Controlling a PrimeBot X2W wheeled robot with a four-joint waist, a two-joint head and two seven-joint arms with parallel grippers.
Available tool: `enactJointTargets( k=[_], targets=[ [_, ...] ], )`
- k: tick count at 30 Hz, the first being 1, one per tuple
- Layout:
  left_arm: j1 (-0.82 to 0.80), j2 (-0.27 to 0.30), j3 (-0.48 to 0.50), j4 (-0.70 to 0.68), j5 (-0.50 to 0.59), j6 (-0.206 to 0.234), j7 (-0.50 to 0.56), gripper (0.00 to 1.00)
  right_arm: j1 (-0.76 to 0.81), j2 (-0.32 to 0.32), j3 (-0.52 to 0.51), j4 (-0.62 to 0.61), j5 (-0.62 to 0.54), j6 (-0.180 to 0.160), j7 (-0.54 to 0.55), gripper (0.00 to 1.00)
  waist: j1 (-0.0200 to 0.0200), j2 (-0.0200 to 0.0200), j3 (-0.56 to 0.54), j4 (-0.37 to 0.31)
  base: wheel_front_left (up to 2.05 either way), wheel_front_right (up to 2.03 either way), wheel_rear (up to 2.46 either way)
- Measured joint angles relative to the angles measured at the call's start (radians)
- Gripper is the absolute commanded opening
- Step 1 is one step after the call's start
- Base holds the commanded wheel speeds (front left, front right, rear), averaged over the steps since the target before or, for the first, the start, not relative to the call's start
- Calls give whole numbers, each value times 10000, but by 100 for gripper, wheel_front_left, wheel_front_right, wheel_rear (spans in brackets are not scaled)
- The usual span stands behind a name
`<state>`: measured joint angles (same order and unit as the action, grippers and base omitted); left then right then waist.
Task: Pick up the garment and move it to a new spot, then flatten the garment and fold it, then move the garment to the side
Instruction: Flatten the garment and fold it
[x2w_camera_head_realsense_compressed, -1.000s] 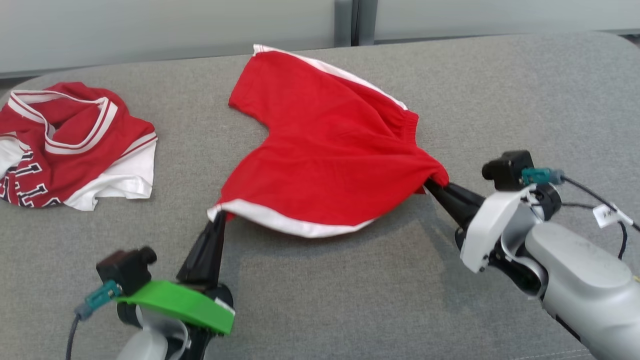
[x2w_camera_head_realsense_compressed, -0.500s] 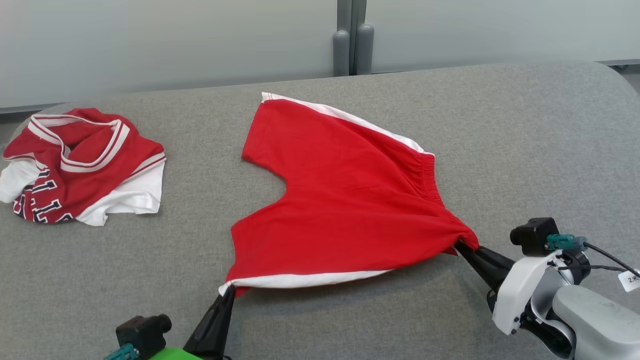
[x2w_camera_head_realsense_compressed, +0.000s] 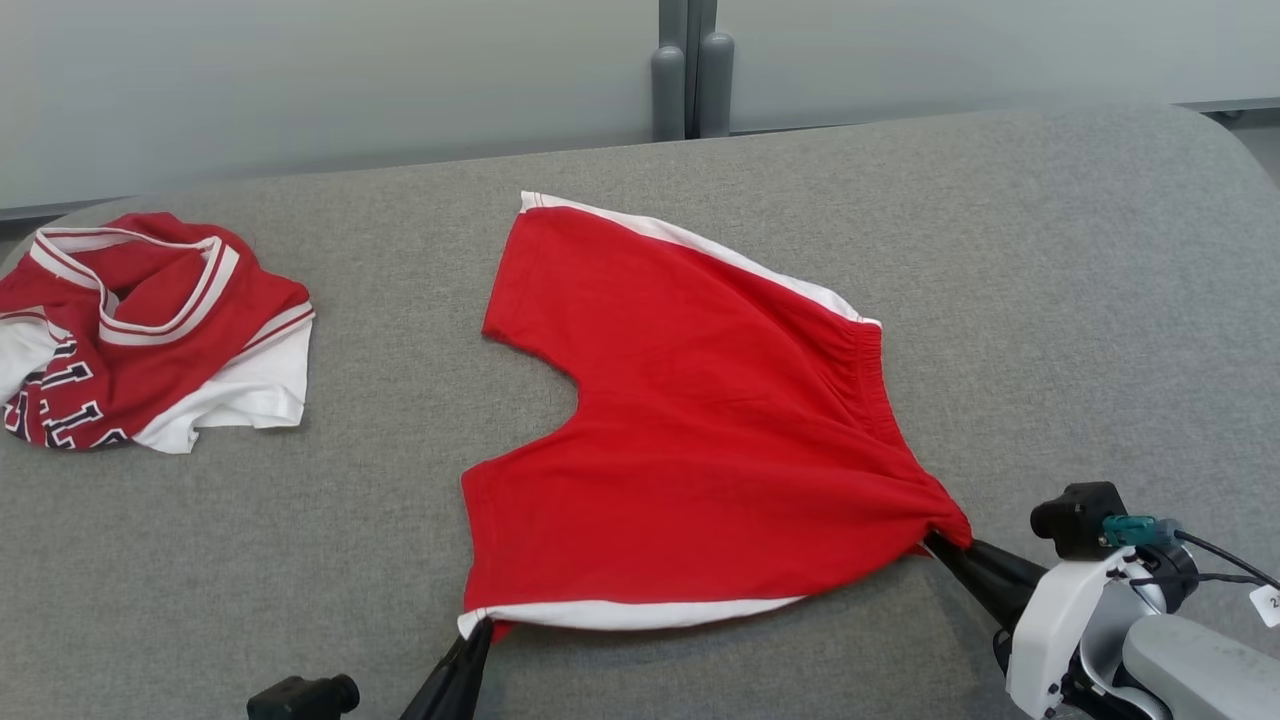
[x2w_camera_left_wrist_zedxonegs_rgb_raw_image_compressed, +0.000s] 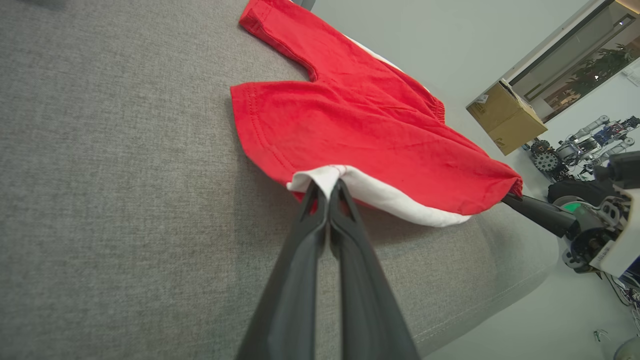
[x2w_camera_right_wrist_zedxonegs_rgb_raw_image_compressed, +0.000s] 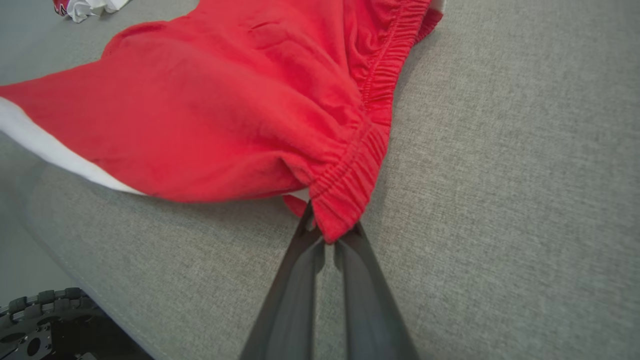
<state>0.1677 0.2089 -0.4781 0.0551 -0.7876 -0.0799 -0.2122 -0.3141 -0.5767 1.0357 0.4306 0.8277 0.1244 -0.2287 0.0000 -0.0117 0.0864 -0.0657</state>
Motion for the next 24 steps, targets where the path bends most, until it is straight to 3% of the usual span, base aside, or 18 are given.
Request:
enactJointTargets(
  k=[15,17,19,20,21,22,23,24],
  targets=[
    [49,40,-10,970,98,2,96,0,158,454,316,529,-943,-13,-136,0,0,0,-92,30,0,0,0],
    [38,40,-19,1076,98,2,136,0,174,481,332,617,-1001,-29,-144,27,0,0,-96,21,0,0,0],
    [4,36,-19,1243,96,10,146,0,212,499,330,694,-1003,-36,-146,44,0,0,-92,5,0,0,0],
    [-22,36,-15,1321,96,10,151,0,229,514,328,727,-1016,-38,-150,63,0,0,-89,-6,0,0,0],
    [-54,36,-6,1367,96,12,165,0,256,539,320,759,-1037,-40,-180,96,0,0,-85,-18,0,0,0],
    [-75,31,15,1411,94,13,165,0,282,575,313,790,-1057,-42,-190,100,0,0,-80,-31,0,0,0],
    [-100,29,29,1471,94,13,165,10,318,610,307,817,-1074,-42,-190,100,0,0,-73,-44,0,0,0],
    [-127,23,46,1534,92,19,163,27,353,639,301,846,-1076,-42,-190,100,0,0,-66,-58,0,0,0]
  ],
)
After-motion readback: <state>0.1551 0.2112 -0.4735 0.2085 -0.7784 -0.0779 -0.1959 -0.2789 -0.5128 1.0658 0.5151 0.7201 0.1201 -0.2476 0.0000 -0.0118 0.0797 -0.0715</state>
